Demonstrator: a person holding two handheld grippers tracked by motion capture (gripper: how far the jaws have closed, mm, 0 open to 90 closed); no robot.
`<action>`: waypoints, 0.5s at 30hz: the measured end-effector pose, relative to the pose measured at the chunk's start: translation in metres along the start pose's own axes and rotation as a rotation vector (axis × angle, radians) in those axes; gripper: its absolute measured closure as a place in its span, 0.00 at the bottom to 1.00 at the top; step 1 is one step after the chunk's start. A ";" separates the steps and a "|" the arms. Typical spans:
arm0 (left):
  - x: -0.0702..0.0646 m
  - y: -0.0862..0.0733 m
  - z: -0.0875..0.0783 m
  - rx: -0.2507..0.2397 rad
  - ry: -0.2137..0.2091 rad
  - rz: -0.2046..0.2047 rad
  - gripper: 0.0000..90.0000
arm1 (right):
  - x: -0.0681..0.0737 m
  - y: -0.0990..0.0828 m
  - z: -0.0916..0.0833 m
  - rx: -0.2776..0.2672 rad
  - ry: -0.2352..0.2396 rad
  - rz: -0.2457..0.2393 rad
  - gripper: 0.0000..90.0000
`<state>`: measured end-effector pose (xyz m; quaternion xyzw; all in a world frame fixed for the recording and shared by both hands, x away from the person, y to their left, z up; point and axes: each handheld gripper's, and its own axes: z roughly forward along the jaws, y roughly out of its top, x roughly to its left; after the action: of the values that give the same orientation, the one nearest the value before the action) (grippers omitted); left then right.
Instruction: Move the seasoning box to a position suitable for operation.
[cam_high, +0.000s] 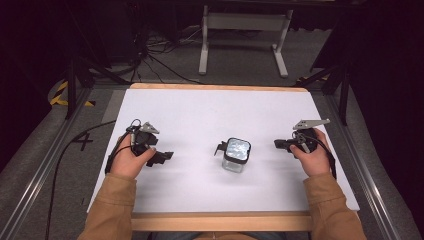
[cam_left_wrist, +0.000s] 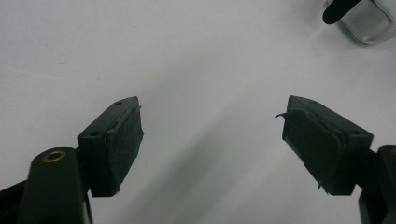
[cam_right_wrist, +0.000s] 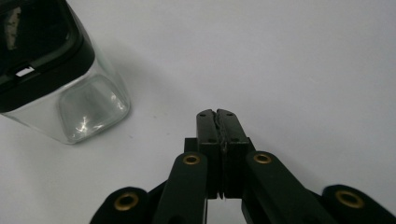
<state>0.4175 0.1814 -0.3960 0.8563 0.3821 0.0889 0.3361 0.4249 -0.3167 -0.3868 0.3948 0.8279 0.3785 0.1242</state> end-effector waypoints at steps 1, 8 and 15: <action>0.000 0.000 -0.001 -0.002 0.005 0.009 0.23 | 0.001 0.001 0.001 -0.016 0.010 -0.008 1.00; -0.006 -0.003 -0.012 -0.011 0.006 0.015 0.23 | 0.006 0.009 0.007 -0.050 0.047 -0.075 1.00; -0.006 -0.012 -0.023 -0.023 0.030 0.001 0.23 | 0.013 0.020 0.017 -0.066 0.078 -0.116 1.00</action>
<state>0.3966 0.1942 -0.3858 0.8512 0.3856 0.1064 0.3398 0.4363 -0.2900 -0.3824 0.3267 0.8409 0.4125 0.1267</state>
